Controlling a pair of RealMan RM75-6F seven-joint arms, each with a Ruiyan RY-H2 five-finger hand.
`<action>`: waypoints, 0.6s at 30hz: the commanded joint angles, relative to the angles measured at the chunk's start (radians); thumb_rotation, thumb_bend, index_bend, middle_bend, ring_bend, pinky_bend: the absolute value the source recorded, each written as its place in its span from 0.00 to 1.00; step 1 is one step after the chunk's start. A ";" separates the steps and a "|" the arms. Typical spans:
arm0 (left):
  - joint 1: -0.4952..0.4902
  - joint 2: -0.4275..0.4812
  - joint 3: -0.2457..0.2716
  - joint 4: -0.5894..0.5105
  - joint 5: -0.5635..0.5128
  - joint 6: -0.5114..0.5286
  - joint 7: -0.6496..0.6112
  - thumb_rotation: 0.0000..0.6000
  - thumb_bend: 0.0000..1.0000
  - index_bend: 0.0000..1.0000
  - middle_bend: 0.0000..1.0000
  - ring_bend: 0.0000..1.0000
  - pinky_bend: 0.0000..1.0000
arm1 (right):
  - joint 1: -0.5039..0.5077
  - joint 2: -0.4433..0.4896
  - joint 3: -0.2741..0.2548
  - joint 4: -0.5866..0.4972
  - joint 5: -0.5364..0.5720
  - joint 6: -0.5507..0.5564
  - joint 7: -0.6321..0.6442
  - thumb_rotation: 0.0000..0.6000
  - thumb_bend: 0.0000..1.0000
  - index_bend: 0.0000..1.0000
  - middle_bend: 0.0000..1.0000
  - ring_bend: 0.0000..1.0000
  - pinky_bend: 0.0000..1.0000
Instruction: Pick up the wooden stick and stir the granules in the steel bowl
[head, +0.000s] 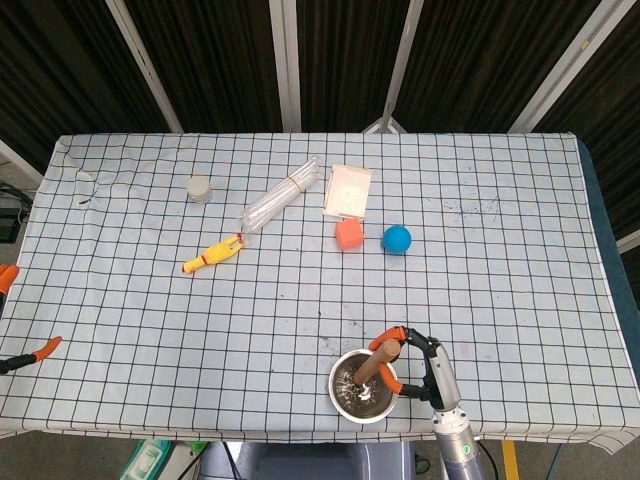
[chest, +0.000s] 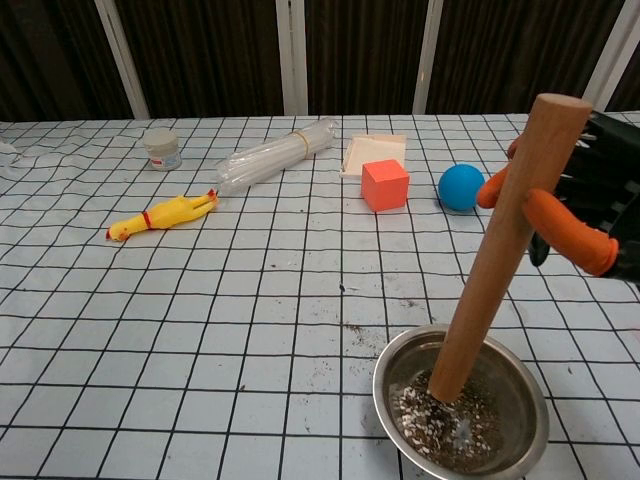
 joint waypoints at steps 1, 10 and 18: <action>0.000 0.001 0.000 -0.002 -0.001 -0.002 -0.002 1.00 0.12 0.00 0.00 0.00 0.00 | -0.006 -0.027 -0.013 0.047 -0.009 0.016 0.004 1.00 0.78 0.90 0.68 0.65 0.66; 0.000 0.002 0.000 -0.004 -0.001 -0.003 -0.002 1.00 0.12 0.00 0.00 0.00 0.00 | -0.012 -0.054 -0.030 0.100 -0.007 0.024 0.023 1.00 0.78 0.90 0.68 0.65 0.66; 0.000 0.003 0.000 -0.005 -0.001 -0.004 -0.004 1.00 0.12 0.00 0.00 0.00 0.00 | -0.003 -0.045 -0.026 0.082 -0.014 0.034 0.011 1.00 0.78 0.90 0.68 0.65 0.66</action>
